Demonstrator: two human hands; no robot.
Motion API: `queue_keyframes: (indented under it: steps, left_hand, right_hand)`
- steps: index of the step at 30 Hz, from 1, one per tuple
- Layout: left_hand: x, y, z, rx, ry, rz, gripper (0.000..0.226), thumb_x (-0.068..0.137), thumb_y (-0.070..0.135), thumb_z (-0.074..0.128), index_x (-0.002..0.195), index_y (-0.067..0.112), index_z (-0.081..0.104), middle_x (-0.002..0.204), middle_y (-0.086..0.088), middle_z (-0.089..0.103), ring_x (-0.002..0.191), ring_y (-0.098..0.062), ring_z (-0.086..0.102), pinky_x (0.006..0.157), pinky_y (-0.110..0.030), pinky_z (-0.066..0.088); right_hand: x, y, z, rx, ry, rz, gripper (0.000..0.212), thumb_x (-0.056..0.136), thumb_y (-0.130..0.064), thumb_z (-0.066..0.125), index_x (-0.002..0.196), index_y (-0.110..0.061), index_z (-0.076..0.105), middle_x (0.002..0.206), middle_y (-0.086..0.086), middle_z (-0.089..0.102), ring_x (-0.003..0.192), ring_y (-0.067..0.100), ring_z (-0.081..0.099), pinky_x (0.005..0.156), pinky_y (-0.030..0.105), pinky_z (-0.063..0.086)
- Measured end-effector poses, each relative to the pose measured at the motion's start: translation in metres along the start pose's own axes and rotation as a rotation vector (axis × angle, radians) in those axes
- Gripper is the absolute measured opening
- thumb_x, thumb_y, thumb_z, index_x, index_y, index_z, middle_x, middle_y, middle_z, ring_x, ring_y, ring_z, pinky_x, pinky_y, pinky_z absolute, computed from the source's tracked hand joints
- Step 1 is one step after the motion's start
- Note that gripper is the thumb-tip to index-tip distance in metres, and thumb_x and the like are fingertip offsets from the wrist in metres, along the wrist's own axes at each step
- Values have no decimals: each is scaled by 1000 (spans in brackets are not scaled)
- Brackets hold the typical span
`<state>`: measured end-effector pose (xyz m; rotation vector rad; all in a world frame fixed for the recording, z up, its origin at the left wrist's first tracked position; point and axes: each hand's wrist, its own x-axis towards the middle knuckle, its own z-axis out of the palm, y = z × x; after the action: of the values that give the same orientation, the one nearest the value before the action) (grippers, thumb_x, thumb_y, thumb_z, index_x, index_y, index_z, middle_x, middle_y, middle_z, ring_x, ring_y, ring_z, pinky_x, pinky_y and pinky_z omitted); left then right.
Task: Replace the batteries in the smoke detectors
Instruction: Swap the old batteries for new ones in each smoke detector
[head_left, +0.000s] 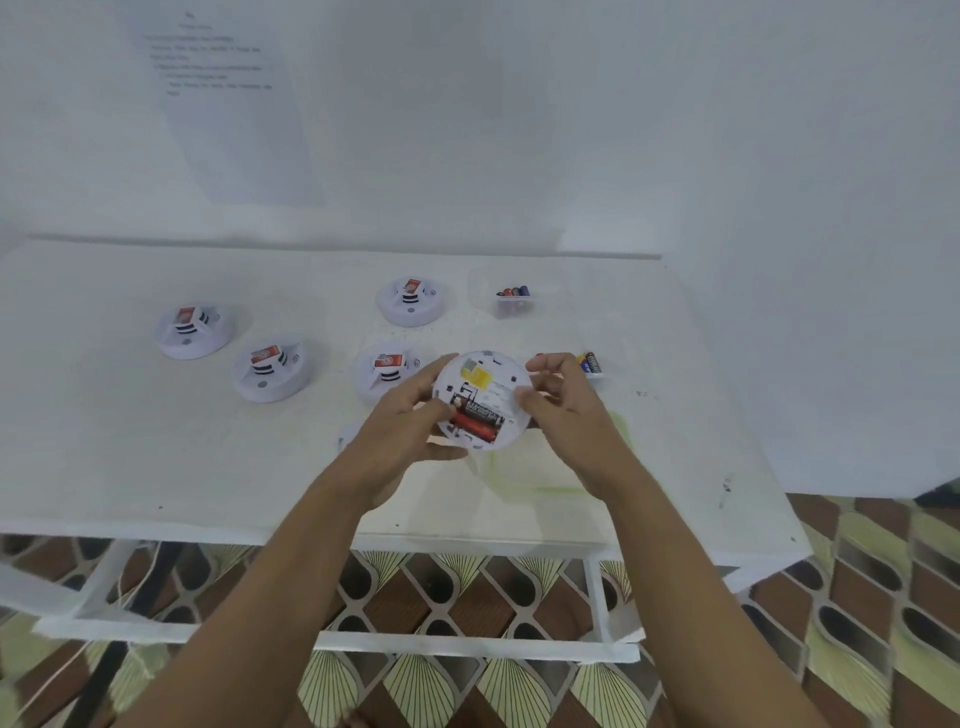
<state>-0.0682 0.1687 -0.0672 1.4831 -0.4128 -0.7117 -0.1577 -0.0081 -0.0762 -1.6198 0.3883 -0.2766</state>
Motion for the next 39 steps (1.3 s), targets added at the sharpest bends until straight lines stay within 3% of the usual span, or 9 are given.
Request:
queue_keyframes:
  steps: [3,6,10,15,20,23,27,33,39]
  left_hand:
    - [6,-3,7,-27,133,19,43,99,5,52,137,23,51,125,-11,61,108,-27,65,76,-38,59]
    - [10,-9,16,2,257,99,30,96,13,61,126,17,58,122,-12,60,110,-29,64,80,-41,59]
    - [8,-10,31,56,263,166,14,94,17,65,107,16,71,110,-7,70,104,-27,67,81,-43,59]
    - [5,-9,46,81,246,184,13,93,19,66,103,21,75,102,0,74,97,-20,70,77,-37,59]
    - [7,-8,53,132,217,189,19,93,17,66,110,24,72,105,0,70,95,-22,69,77,-40,61]
    - [6,-9,58,337,187,245,19,94,19,65,106,35,67,109,11,66,91,-14,68,66,-27,58]
    - [6,-8,66,517,163,323,22,95,17,62,97,38,68,112,17,61,93,-3,64,69,-15,49]
    - [13,-4,75,603,170,385,19,92,15,62,93,34,64,109,17,62,96,-3,65,78,-27,54]
    - [18,2,82,621,148,397,17,95,14,58,95,30,64,108,14,62,88,-2,65,69,-17,52]
  right_hand:
    - [-10,1,-10,36,-61,-13,32,97,-10,62,119,-29,51,117,10,62,96,21,71,91,48,59]
    - [-18,4,-18,79,-137,-17,60,92,2,65,134,-36,44,130,5,55,101,23,72,88,48,61]
    - [-26,6,-29,42,-247,37,91,86,5,72,151,-43,30,140,-9,48,112,25,67,88,47,61]
    - [-30,10,-47,17,-331,49,110,73,-2,88,156,-37,26,144,-6,51,128,17,57,99,41,56]
    - [-33,13,-56,-12,-326,-7,106,70,2,88,152,-35,33,141,-8,52,129,18,56,97,45,57]
    - [-36,13,-61,-21,-316,-31,101,70,5,86,150,-32,37,137,-6,54,124,20,58,89,41,61]
    - [-36,12,-69,-39,-293,-61,99,69,7,86,147,-33,41,133,-8,57,118,17,62,84,39,62]
    - [-34,12,-74,-34,-249,-103,99,65,6,87,144,-32,42,137,-3,53,125,22,57,84,51,61]
    - [-33,9,-82,0,-262,-103,97,67,13,83,140,-35,43,130,-9,55,120,16,58,83,49,62]
